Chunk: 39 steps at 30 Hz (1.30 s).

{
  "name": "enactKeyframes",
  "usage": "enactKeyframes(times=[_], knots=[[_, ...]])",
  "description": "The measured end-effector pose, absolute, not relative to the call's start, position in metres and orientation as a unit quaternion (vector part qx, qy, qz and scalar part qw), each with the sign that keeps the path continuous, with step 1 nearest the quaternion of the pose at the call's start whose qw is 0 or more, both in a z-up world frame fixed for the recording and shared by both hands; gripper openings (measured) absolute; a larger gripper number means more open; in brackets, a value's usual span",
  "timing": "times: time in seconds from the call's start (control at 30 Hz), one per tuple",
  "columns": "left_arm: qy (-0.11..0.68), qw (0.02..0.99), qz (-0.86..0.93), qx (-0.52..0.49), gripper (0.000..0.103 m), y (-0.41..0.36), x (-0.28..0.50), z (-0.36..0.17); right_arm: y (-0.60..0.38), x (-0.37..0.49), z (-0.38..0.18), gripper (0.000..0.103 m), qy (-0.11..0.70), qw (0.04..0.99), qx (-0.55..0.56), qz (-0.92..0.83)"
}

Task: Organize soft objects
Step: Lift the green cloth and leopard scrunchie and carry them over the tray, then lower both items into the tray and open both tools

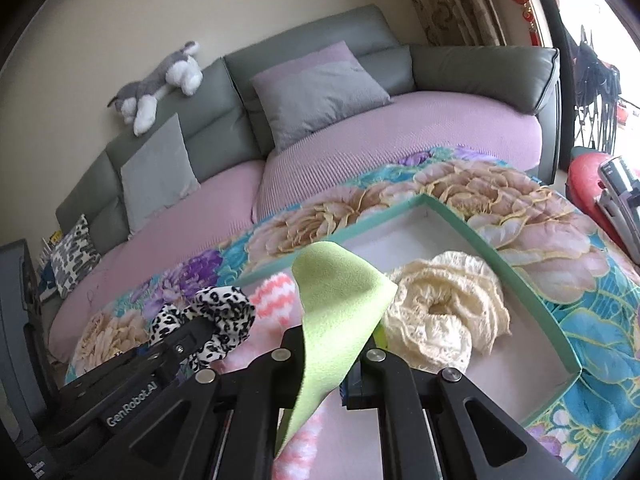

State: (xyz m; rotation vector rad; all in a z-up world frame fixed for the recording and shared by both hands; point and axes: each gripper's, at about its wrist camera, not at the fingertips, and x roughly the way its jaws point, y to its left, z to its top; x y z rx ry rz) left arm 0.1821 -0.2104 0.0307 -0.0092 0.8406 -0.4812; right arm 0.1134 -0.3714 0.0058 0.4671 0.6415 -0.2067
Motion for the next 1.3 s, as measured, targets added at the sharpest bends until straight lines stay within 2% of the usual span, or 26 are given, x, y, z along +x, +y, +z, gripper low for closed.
enactKeyframes(times=[0.33,0.63,0.73,0.8,0.9,0.93,1.0,1.1,1.17,1.3], knots=[[0.430,0.875,-0.222,0.006,0.023,-0.217,0.189,0.012,-0.373,0.121,-0.008,0.009,0.347,0.903,0.228,-0.106],[0.434,0.873,-0.223,0.003,0.028,-0.215,0.189,0.012,-0.369,0.122,-0.008,0.012,0.358,0.902,0.217,-0.108],[0.437,0.872,-0.218,0.001,0.031,-0.212,0.188,0.013,-0.369,0.122,-0.006,0.012,0.361,0.902,0.212,-0.109],[0.436,0.874,-0.215,0.000,0.038,-0.210,0.187,0.016,-0.369,0.121,-0.003,0.012,0.360,0.902,0.208,-0.112],[0.434,0.877,-0.207,0.003,0.041,-0.207,0.186,0.019,-0.369,0.119,0.000,0.013,0.359,0.903,0.207,-0.113],[0.435,0.877,-0.205,0.002,0.042,-0.205,0.186,0.020,-0.370,0.118,0.001,0.016,0.358,0.903,0.206,-0.114],[0.435,0.878,-0.199,-0.002,0.050,-0.201,0.186,0.023,-0.370,0.118,0.003,0.021,0.359,0.903,0.205,-0.116],[0.431,0.881,-0.192,-0.007,0.055,-0.195,0.185,0.028,-0.370,0.116,0.005,0.037,0.357,0.904,0.207,-0.115],[0.429,0.884,-0.188,-0.008,0.056,-0.192,0.184,0.031,-0.369,0.115,0.007,0.055,0.355,0.905,0.205,-0.115],[0.423,0.888,-0.178,-0.016,0.056,-0.182,0.182,0.039,-0.367,0.111,0.015,0.056,0.346,0.910,0.198,-0.113]])
